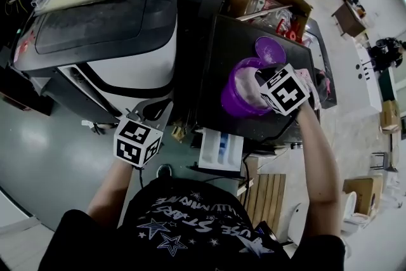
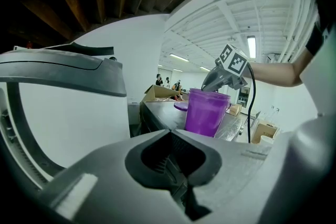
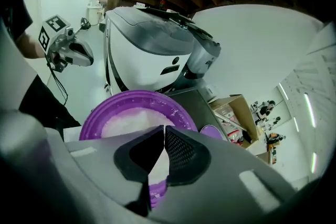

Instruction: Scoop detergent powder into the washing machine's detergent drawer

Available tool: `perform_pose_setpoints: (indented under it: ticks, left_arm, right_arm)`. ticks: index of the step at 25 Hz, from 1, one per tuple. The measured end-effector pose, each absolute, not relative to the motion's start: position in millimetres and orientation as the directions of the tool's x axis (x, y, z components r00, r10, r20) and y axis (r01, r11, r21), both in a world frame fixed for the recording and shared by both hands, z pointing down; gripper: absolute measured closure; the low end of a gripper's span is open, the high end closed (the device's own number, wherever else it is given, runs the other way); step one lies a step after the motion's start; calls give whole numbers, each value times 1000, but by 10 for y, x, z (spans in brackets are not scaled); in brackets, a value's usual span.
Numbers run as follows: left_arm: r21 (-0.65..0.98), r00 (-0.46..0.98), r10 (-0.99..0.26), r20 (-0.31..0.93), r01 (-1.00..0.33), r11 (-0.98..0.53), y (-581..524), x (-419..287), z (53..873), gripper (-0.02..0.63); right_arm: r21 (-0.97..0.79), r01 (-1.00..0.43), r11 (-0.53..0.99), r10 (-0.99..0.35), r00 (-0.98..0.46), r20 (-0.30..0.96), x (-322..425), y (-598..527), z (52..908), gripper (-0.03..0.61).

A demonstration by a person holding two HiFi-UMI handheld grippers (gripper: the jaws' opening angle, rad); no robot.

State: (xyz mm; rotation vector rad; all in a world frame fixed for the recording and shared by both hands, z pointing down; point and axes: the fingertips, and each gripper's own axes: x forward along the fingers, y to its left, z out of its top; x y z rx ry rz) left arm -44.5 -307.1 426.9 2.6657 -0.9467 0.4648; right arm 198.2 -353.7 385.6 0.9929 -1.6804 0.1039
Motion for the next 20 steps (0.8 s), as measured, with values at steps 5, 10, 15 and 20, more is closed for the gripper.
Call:
perform_pose_setpoints:
  ticks: [5,10,15,20]
  left_arm:
    - [148,732,-562,386,-650,-745,-3070,-462,4270,612]
    - [148,728,-561,395,-653,-743,-3033,-495,4302,612]
    - [152,729,-557,398,-651,-744,-3006,-512,4302,612]
    - [154,737,-546,399,-641,-752,-2979,-524,4307,612]
  right_arm:
    - [252,-712,655,-464,-115,879,1920,-3477,3966,545]
    - [104,-764,637,-400,-212,892,1880,-3423,4014,545]
    - [1,-794,608,-363,-276,890,1845,-3398,4015,545]
    - [-130,-824,552,-335,-362,870,1814,-3405,3972,545]
